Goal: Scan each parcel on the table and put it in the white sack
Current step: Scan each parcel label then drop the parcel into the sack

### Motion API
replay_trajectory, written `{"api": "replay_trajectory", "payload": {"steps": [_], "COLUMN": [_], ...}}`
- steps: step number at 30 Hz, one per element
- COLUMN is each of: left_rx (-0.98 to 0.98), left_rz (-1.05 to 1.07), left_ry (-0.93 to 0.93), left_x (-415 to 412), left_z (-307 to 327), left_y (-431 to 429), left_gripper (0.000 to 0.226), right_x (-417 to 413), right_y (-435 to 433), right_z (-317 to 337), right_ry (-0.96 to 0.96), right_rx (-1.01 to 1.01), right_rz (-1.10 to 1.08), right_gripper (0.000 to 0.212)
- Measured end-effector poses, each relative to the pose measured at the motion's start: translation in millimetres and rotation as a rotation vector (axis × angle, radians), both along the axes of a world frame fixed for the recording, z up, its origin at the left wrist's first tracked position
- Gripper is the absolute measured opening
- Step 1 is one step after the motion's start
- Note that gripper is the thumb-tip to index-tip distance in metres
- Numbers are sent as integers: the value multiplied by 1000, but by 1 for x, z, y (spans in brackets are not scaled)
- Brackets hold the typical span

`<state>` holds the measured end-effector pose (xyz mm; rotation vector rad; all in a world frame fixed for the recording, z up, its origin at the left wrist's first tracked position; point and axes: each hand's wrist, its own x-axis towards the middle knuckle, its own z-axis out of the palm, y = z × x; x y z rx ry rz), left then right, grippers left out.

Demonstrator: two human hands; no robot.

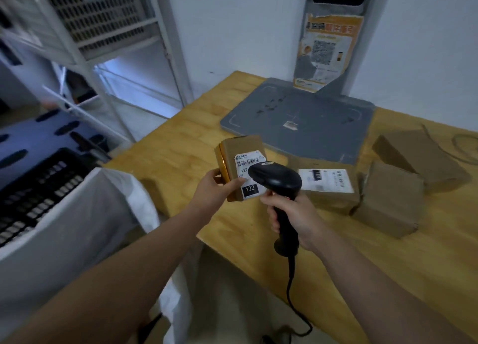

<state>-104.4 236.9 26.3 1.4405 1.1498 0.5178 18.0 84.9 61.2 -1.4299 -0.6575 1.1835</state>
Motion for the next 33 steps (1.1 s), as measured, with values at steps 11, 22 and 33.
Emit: {"api": "replay_trajectory", "payload": {"steps": [11,22,33], "left_rx": [51,537,343], "left_rz": [257,-440,-512], "left_ry": [309,1357,1470], "left_x": [-296,-419,-427], "left_z": [-29,-73,-129], "left_y": [44,56,72], "left_gripper": [64,76,71], "right_x": [-216,-346,-356], "right_y": [77,120,135], "right_z": [-54,-95,-136], "right_ry": [-256,-511,-574], "right_rx": [-151,-219,-321], "right_rz": [215,415,411], "right_gripper": [19,23,22]}}
